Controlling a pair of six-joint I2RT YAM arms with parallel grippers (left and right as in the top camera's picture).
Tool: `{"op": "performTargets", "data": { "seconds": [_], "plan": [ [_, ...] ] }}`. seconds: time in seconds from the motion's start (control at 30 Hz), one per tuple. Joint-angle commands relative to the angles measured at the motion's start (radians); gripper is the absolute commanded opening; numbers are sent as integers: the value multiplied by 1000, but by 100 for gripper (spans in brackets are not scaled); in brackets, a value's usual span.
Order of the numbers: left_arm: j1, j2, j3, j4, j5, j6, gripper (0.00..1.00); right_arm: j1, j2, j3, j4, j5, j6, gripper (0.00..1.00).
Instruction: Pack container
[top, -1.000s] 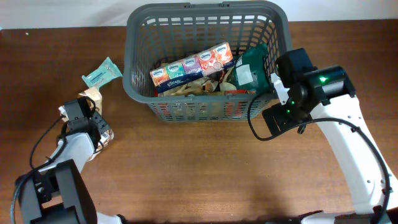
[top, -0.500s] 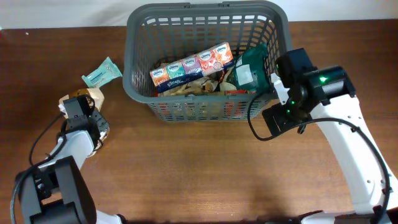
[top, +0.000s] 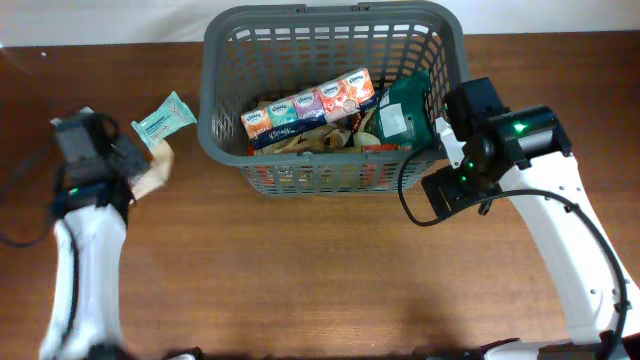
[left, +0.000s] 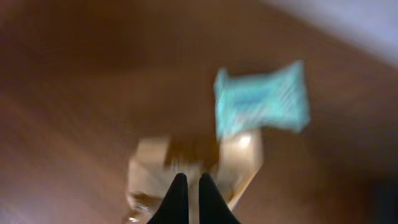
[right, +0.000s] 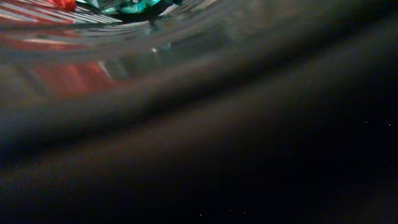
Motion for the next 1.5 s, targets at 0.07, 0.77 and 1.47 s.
{"op": "performTargets", "data": {
  "seconds": [0.07,0.77,1.47],
  "plan": [
    [2,-116,15,-26,11,52,2,-16,31,-19,-22,27,35,99],
    [-87,111,-95,-133,81,51,99,-16,31,-19,-22,27,35,99],
    [-97,282,-299,165,21,6,99,-16,31,-19,-22,27,35,99]
  ]
}}
